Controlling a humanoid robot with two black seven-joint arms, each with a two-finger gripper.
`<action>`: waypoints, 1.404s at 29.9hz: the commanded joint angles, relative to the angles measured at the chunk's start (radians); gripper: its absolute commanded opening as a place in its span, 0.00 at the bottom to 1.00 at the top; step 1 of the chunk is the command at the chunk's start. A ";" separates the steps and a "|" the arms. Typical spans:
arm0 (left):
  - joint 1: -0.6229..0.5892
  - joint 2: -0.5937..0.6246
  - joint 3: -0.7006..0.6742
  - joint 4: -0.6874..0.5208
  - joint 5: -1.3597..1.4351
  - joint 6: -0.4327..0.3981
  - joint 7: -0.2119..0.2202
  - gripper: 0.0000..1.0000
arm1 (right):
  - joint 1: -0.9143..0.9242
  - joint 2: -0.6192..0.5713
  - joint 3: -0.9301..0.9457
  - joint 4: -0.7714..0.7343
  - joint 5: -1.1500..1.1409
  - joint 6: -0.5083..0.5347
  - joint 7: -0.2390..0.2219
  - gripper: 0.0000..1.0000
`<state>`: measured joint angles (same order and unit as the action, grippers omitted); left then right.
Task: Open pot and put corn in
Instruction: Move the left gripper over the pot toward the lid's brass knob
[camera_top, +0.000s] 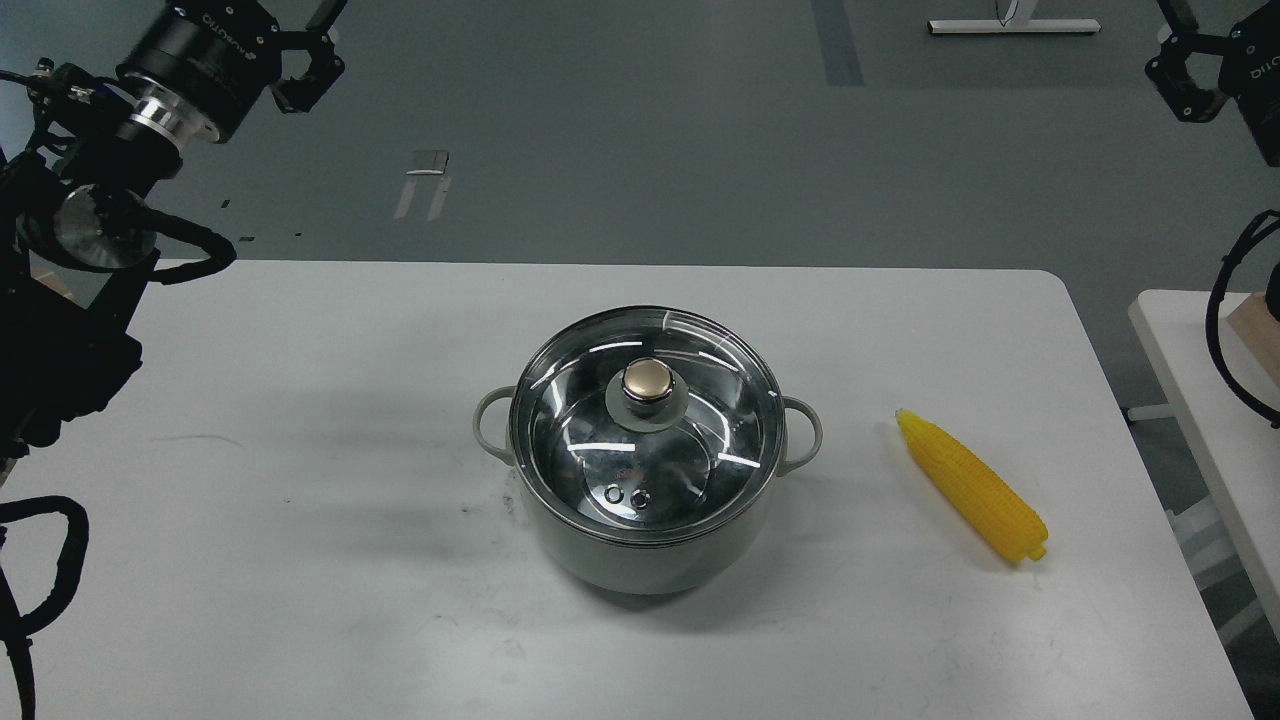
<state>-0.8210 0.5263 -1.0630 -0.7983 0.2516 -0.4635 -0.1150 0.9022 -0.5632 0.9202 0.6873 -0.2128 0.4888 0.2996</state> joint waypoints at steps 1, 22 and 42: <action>0.000 0.003 0.002 0.002 0.006 -0.001 -0.005 1.00 | -0.003 0.002 -0.001 -0.002 -0.002 0.000 0.000 1.00; 0.003 0.185 0.172 -0.508 0.399 0.038 -0.008 0.92 | -0.009 -0.011 0.002 0.003 0.001 0.000 0.009 1.00; 0.023 0.066 0.501 -0.875 1.801 0.080 -0.075 0.81 | -0.025 -0.029 0.005 0.011 0.001 0.000 0.007 1.00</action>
<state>-0.8014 0.6204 -0.6204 -1.6705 1.9633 -0.4105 -0.1820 0.8784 -0.5880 0.9245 0.7004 -0.2116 0.4886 0.3067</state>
